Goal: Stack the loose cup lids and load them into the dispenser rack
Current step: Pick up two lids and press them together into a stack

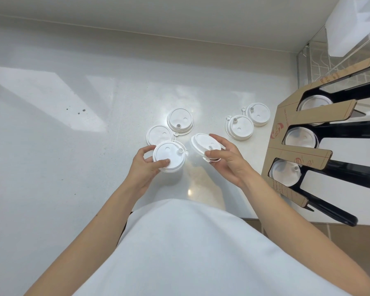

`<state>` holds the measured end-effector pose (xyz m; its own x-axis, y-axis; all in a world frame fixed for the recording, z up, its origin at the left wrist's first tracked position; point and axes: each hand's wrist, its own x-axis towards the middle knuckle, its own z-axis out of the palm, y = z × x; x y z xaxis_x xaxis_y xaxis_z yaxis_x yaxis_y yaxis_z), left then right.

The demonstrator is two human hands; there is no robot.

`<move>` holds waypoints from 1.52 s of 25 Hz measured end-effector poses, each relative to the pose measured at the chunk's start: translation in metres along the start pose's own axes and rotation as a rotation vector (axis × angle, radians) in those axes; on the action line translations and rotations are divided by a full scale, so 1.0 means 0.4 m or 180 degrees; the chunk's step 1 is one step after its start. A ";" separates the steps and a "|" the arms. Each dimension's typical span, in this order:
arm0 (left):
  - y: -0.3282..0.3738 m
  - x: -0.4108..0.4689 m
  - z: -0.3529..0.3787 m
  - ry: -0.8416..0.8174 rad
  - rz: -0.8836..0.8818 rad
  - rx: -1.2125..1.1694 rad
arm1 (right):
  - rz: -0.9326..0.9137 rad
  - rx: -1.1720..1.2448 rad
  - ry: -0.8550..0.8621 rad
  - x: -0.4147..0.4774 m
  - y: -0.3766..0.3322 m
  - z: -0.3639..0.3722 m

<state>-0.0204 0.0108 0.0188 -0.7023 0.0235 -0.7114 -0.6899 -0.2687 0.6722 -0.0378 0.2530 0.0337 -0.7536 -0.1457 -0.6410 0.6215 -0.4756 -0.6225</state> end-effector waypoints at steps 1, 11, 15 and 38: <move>0.001 0.002 0.003 0.0015 -0.0007 -0.0042 | 0.0020 0.0062 -0.0034 -0.002 -0.004 -0.003; 0.005 0.006 0.020 -0.0016 0.0125 -0.0017 | -0.0167 -0.0159 0.0091 -0.003 0.002 0.002; -0.001 0.007 0.021 0.0153 0.0185 -0.0024 | -0.0219 -0.0175 0.0049 -0.009 0.004 -0.012; 0.038 -0.012 0.058 -0.0929 0.0361 0.0077 | -0.0637 -0.1446 -0.0279 -0.007 0.008 -0.004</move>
<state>-0.0316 0.0290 0.0372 -0.7934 0.2710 -0.5451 -0.6057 -0.2625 0.7511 -0.0332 0.2534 0.0329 -0.8705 -0.1719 -0.4611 0.4787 -0.0789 -0.8744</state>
